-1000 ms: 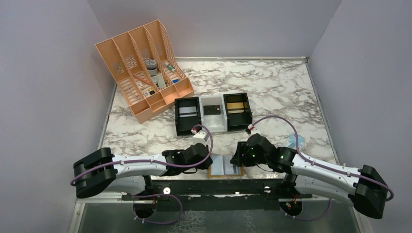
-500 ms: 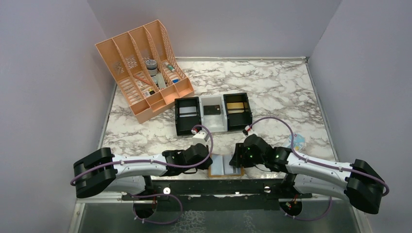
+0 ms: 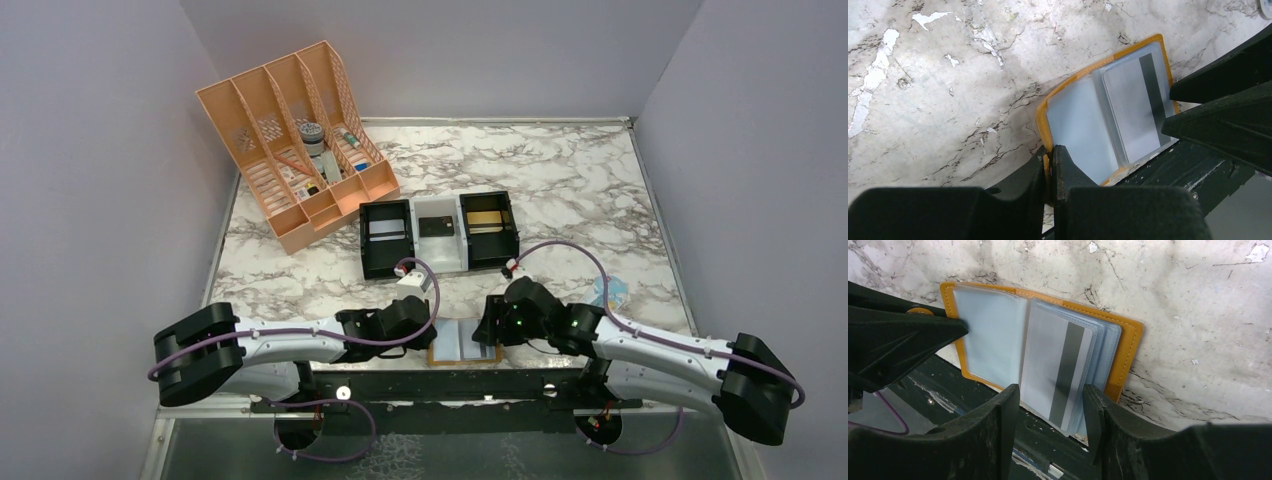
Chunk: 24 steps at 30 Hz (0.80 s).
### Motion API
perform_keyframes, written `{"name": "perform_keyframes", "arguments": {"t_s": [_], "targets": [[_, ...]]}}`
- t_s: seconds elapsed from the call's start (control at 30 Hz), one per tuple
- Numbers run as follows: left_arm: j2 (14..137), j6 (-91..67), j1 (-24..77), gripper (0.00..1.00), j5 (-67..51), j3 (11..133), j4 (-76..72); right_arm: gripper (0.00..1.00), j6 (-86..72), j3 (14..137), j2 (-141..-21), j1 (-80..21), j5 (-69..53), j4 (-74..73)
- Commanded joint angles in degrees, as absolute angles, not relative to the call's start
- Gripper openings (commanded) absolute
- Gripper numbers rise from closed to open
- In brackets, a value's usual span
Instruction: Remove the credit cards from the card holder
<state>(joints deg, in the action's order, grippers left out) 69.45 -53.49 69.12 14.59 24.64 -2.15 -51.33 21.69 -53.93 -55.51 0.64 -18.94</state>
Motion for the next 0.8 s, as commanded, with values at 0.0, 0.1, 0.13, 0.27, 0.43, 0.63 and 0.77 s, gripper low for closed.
{"name": "perform_keyframes", "arguments": {"t_s": [0.0,0.1,0.13,0.27,0.43,0.63,0.77], "targets": [[70.6,-53.4,69.5,0.08,15.6,25.3,-2.7,0.51,-50.8,22.4,-55.3,-55.7,-1.8,-16.0],[71.0,-53.3,69.5,0.08,15.5,25.5,-2.7,0.50,-50.7,22.2,-56.6,-55.6,-2.6,-14.8],[71.1,-53.3,69.5,0.08,15.5,25.5,-2.7,0.51,-50.7,22.1,-56.9,-55.6,-2.7,-14.6],[71.0,-53.4,69.6,0.08,15.5,25.5,-2.7,0.50,-50.8,22.1,-57.2,-55.7,-2.9,-14.2],[71.1,-53.5,69.6,0.08,15.6,25.5,-2.7,0.50,-50.8,22.1,-55.0,-55.6,-3.2,-14.2],[71.4,-53.5,69.6,0.08,15.6,25.7,-2.7,0.50,-50.6,22.6,-53.9,-55.7,-3.5,-15.3],[71.7,-53.5,69.7,0.07,15.5,25.7,-2.8,0.50,-50.3,22.9,-54.1,-55.7,-4.6,-15.0]]}}
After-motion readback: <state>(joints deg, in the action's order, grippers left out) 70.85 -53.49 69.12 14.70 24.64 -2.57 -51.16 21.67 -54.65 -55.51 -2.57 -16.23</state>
